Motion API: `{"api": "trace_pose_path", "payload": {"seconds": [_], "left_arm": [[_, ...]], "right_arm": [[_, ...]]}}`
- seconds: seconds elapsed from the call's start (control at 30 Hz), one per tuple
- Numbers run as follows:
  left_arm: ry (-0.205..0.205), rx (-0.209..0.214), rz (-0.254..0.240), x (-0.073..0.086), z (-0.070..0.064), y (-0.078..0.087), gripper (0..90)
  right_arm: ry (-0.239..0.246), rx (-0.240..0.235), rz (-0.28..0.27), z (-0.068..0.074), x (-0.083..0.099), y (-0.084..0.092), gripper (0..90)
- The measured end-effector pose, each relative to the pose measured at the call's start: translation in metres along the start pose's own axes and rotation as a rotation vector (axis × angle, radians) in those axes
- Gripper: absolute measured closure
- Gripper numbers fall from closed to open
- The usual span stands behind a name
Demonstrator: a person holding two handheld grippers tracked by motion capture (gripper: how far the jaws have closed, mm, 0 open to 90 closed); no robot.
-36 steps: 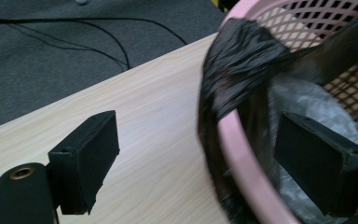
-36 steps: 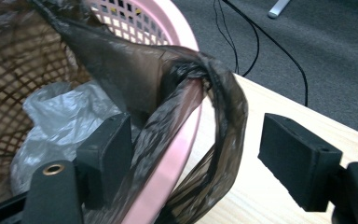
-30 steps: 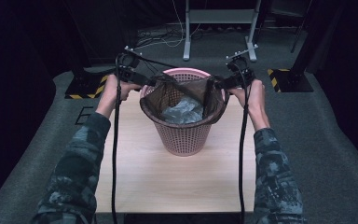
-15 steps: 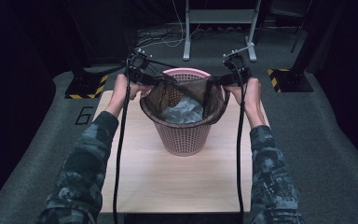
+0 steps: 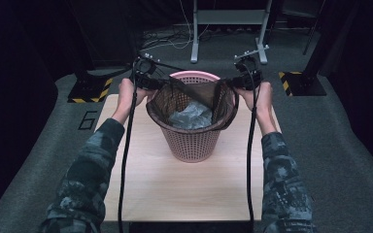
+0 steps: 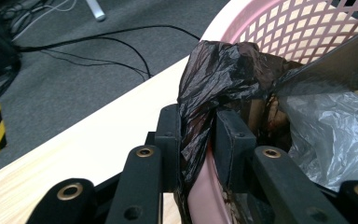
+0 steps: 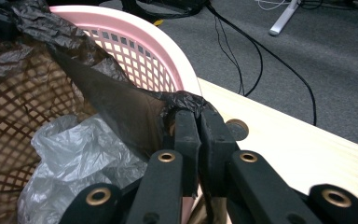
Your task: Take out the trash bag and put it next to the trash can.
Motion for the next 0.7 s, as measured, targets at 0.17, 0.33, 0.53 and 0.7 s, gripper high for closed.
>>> {"api": "trace_pose_path", "payload": {"seconds": [0.17,0.33,0.53,0.7], "left_arm": [[-0.014,-0.021,-0.007,0.0,-0.001,0.006,72.8],[-0.038,-0.03,-0.014,0.004,-0.002,0.013,75.5],[-0.046,-0.027,-0.039,0.006,-0.002,0.025,76.8],[-0.051,0.014,-0.046,0.011,-0.005,0.034,83.6]], "right_arm": [[0.006,0.003,0.012,0.002,0.004,0.002,89.9],[0.006,-0.031,-0.003,0.008,0.005,0.008,90.0],[0.042,-0.063,-0.025,0.023,0.008,0.019,90.0],[0.041,-0.096,-0.036,0.032,0.01,0.026,90.0]]}}
Point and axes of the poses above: each handheld gripper's, and its own axes: y roughly backward along the jaws, x roughly out of its underside, z roughly to its left, the point moved 6 cm from there along -y, roughly forward along the jaws, and after that the axes turned 4 degrees about -x, right-handed, at the moved point
